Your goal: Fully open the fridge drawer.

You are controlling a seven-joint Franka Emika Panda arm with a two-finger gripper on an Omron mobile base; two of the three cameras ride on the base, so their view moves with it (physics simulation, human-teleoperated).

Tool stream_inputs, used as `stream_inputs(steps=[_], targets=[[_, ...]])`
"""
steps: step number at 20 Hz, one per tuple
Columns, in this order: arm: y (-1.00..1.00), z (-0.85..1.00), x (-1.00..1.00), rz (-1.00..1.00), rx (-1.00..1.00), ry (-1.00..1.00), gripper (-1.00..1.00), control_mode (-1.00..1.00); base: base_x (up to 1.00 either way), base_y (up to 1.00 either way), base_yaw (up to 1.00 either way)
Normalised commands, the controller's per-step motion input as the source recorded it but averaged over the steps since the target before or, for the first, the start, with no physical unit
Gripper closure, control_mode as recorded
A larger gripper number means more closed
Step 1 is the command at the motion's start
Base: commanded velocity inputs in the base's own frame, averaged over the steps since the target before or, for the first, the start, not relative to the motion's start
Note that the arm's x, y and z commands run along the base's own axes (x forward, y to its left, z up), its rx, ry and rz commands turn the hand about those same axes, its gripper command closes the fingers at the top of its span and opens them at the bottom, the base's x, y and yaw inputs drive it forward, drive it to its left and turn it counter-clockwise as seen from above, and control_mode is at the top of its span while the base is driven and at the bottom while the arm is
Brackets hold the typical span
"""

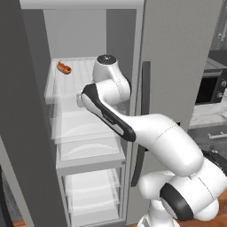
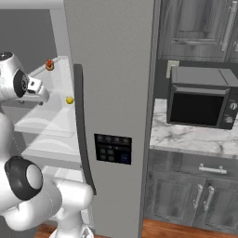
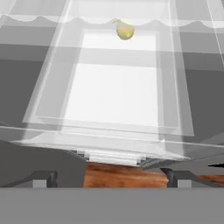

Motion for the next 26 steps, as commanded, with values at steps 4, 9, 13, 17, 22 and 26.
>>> stream_inputs(steps=[4,9,13,17,22,26], targets=[[0.00,-0.01,0.20,0.00,0.00,0.00,-1.00,-1.00,0.00,0.00,0.00],[0.00,-0.03,0.21,0.00,0.00,0.00,-1.00,-1.00,0.00,0.00,0.00],[0.00,-0.12,0.27,0.00,0.00,0.00,-1.00,-1.00,0.00,0.00,0.00],[0.00,-0.29,0.17,0.00,0.00,0.00,-1.00,-1.00,0.00,0.00,0.00],[0.00,-0.33,0.19,0.00,0.00,0.00,-1.00,-1.00,0.00,0.00,0.00],[0.05,-0.13,0.30,0.00,0.00,0.00,-1.00,-1.00,0.00,0.00,0.00]])
